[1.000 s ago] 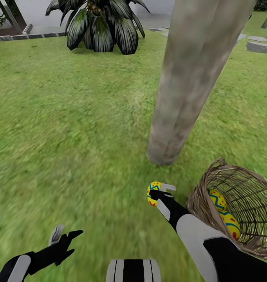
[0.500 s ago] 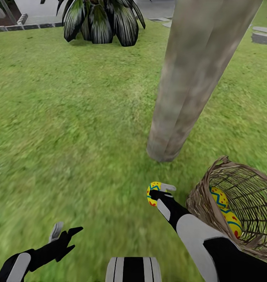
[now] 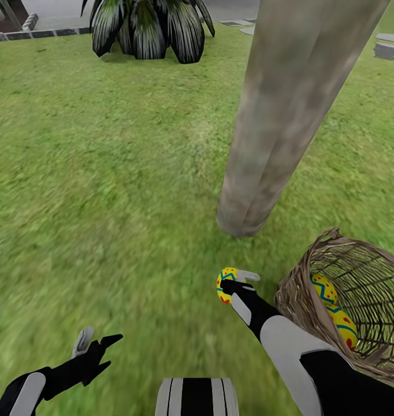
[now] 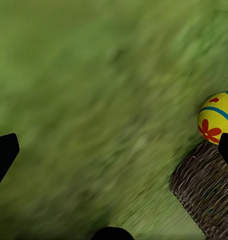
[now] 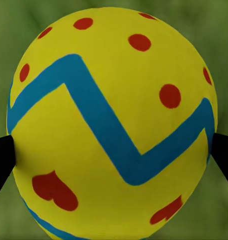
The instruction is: Take the three Easter eggs out of the wicker basket on the lawn in the garden, then place them on the lawn next to a single tree (choose any tree) so that all three eggs are next to the same tree and none are left in the basket.
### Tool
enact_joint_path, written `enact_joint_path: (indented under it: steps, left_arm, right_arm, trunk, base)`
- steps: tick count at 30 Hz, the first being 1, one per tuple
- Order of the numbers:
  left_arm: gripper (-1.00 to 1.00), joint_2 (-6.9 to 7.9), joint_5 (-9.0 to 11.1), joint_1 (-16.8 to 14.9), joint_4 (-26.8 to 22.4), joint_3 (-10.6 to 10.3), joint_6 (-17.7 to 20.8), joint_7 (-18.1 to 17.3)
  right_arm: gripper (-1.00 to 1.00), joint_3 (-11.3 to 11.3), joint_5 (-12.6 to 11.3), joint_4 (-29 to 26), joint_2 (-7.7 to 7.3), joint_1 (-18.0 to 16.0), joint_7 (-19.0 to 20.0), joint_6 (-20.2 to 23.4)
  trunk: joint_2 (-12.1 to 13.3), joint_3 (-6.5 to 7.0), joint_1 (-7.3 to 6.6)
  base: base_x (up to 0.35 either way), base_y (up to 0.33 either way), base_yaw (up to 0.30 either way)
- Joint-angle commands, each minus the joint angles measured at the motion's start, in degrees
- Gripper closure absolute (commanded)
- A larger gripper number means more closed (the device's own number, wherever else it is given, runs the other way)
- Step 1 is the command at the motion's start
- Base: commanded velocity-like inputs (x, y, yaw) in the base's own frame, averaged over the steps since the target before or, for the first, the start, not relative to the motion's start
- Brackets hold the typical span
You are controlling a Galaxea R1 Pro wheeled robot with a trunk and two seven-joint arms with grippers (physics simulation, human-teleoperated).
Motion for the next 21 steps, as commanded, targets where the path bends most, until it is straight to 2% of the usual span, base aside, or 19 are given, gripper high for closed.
enact_joint_path:
  steps: [1, 2, 14, 21]
  left_arm:
    - [-1.0, -0.01, -0.3, 0.0, 0.0, 0.2, 0.3, -0.4]
    - [-1.0, -0.01, -0.3, 0.0, 0.0, 0.2, 0.3, -0.4]
    - [-1.0, -0.04, -0.3, 0.0, 0.0, -0.1, 0.0, -0.3]
    - [-1.0, -0.35, -0.6, 0.1, 0.2, 0.0, -0.6, 0.0]
  right_arm:
    - [1.0, 0.2, -0.7, 0.2, 0.0, 0.0, -0.4, 0.3]
    - [-1.0, 0.2, -0.7, 0.2, 0.0, 0.0, -0.4, 0.3]
    - [-1.0, 0.1, -0.7, 0.2, 0.0, 0.0, -0.4, 0.3]
    - [-1.0, 0.1, -0.7, 0.1, 0.0, 0.0, -0.6, 0.1]
  trunk:
    - [0.0, -0.04, 0.01]
    - [0.0, -0.04, 0.01]
    - [0.0, -0.04, 0.01]
    - [0.1, 1.51, -0.17]
  base:
    - [0.0, 0.0, 0.0]
    - [0.0, 0.0, 0.0]
    - [0.0, 0.0, 0.0]
    - [0.0, 0.0, 0.0]
